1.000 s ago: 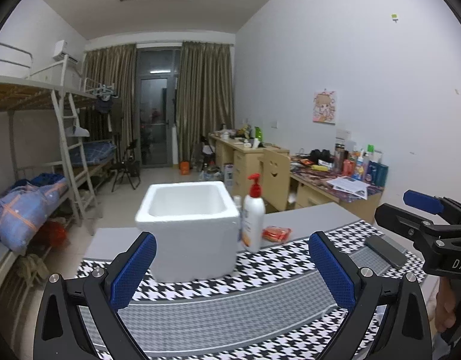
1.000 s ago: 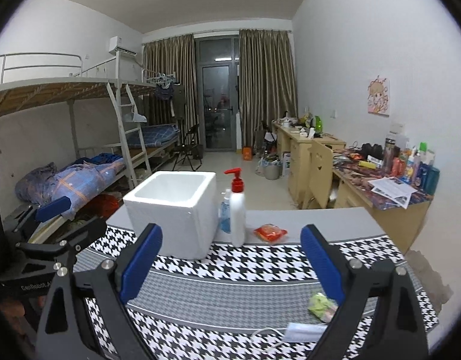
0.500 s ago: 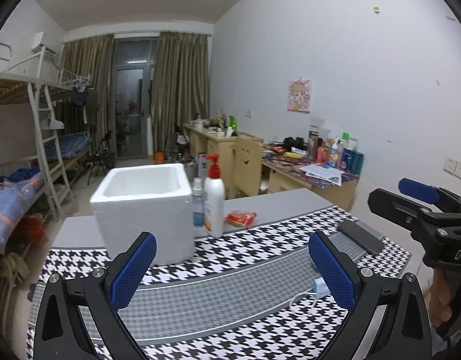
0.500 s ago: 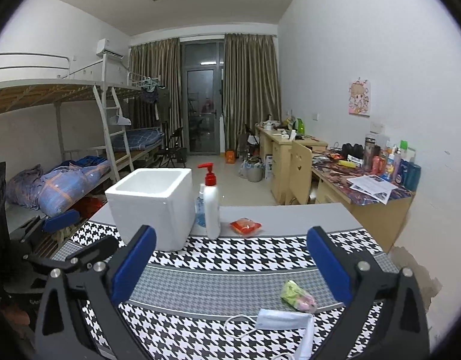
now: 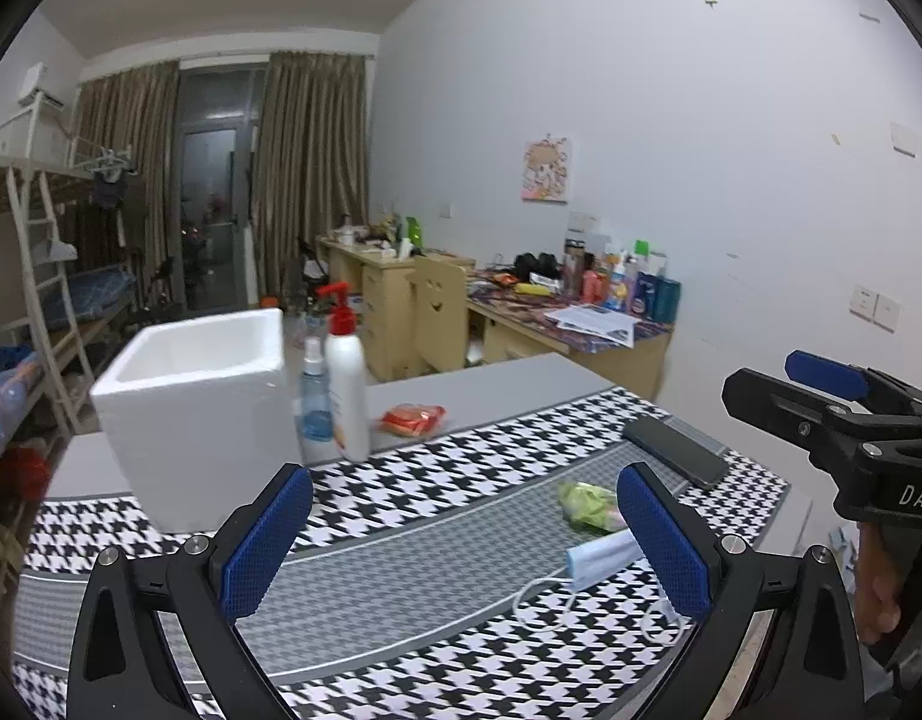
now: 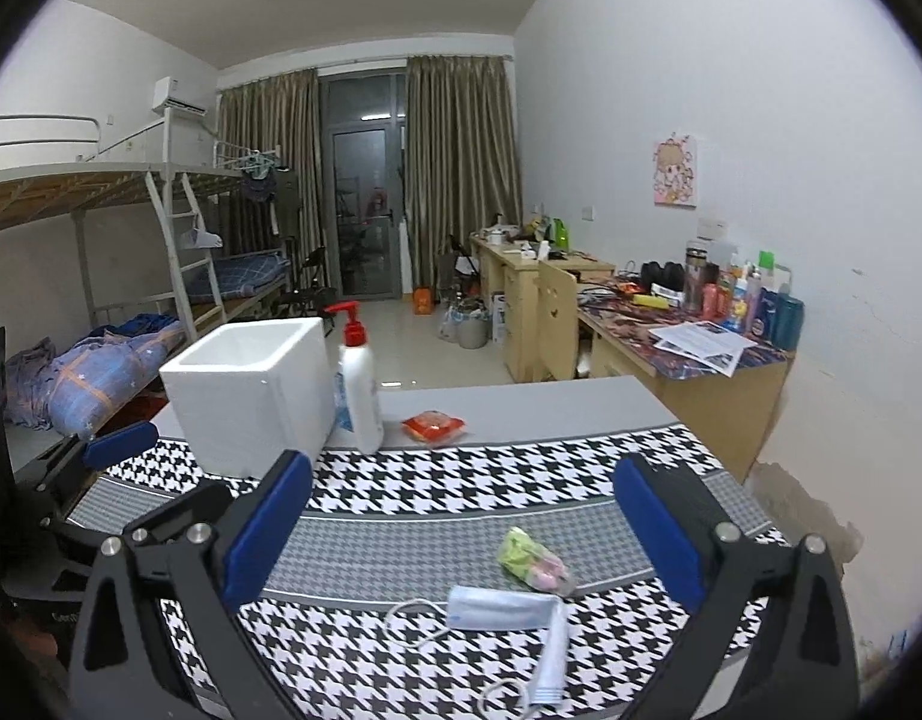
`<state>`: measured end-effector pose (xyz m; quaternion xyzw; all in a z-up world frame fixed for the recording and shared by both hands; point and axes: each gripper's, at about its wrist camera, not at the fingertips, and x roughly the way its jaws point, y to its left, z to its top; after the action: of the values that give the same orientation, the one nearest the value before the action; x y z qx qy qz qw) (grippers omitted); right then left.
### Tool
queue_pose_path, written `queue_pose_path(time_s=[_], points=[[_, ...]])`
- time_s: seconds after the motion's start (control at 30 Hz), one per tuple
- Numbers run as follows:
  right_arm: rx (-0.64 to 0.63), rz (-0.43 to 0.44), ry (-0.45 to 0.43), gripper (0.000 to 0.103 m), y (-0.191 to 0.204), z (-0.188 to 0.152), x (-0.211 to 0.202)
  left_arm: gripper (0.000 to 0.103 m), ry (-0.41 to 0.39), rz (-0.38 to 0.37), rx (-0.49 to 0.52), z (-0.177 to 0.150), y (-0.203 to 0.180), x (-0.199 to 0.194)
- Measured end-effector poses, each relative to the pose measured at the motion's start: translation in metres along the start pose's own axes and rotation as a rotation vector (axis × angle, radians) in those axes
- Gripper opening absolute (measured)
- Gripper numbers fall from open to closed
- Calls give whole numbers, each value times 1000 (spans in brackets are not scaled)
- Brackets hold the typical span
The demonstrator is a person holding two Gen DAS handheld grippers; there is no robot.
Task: Organize soft objects
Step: 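Withdraw both open tools from the box toward the mask and packet, then close the right tool on the blue face mask and lift it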
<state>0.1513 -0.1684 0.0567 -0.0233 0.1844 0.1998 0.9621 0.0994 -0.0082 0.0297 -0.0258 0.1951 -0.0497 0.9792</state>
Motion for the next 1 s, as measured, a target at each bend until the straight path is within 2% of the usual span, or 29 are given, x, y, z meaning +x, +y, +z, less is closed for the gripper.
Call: queue_pose_path(time_s=[0.17,0.33,0.63,1.0], points=[[11,-11,13,102,-13,-7,0,102,7,3,-4,-3,-7,13],[10,-29,34,102,-21,-13,5,102,31,-37,-13,-9,-13,24],[21,-49,66,102,-37,-29,15,102,46,-29,-4,-20,-21,43],[39,-63,149,101,-50,-59,35,102,109,-51,13,-36,-33,69]])
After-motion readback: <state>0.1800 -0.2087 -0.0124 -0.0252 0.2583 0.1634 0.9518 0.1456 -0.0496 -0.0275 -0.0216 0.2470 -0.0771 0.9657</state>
